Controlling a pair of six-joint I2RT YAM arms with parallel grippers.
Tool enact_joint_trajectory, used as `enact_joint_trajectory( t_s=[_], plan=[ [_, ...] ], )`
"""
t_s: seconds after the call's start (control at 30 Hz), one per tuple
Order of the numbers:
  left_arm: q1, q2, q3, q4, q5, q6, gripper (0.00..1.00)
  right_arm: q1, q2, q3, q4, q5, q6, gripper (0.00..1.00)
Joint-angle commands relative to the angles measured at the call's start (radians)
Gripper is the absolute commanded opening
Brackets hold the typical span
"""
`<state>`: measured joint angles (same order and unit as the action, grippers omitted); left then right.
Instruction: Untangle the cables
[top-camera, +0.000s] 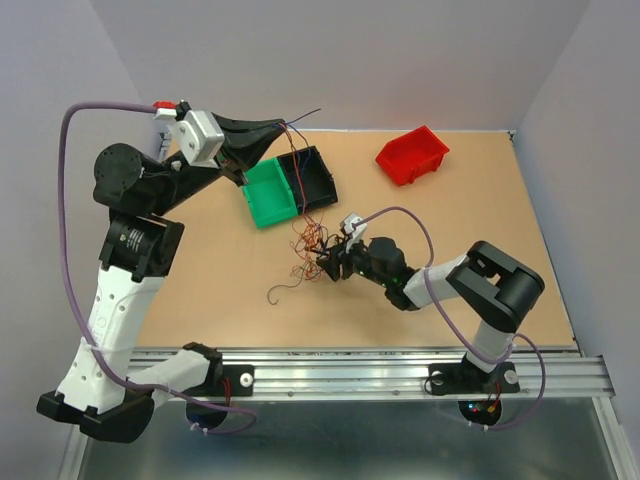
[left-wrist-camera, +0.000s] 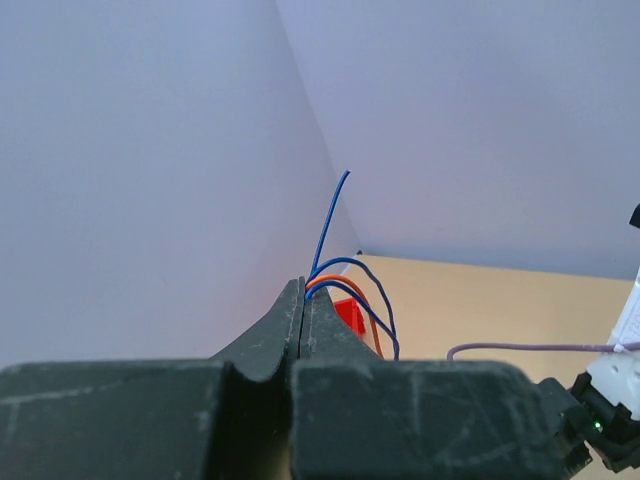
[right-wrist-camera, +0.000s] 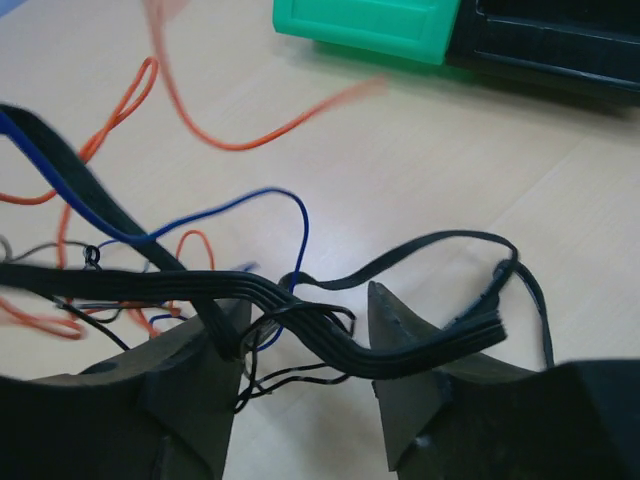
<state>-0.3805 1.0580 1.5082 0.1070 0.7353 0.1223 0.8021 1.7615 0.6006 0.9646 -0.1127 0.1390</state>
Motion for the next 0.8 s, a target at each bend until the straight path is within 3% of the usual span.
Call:
enact_joint_trajectory(
  t_s=[0.0, 0.23, 0.57, 0.77],
  plan=[
    [-0.006, -0.023, 0.041, 0.048, -0.049, -0.046, 0.0, 0.009, -0.059, -0.044, 0.077, 0.06, 0.001, 0.53],
    [-0.006, -0.036, 0.056, 0.053, -0.236, -0.055, 0.0, 0.009, -0.157, -0.128, 0.075, 0.289, 0.034, 0.47],
    [-0.006, -0.11, 0.0, 0.105, -0.366, -0.062, 0.0, 0.008, -0.39, -0.295, 0.063, 0.659, 0.123, 0.21],
    [-0.005, -0.113, -0.014, 0.095, -0.49, -0.067, 0.0, 0.008, -0.575, -0.36, -0.065, 0.879, 0.194, 0.13]
  ],
)
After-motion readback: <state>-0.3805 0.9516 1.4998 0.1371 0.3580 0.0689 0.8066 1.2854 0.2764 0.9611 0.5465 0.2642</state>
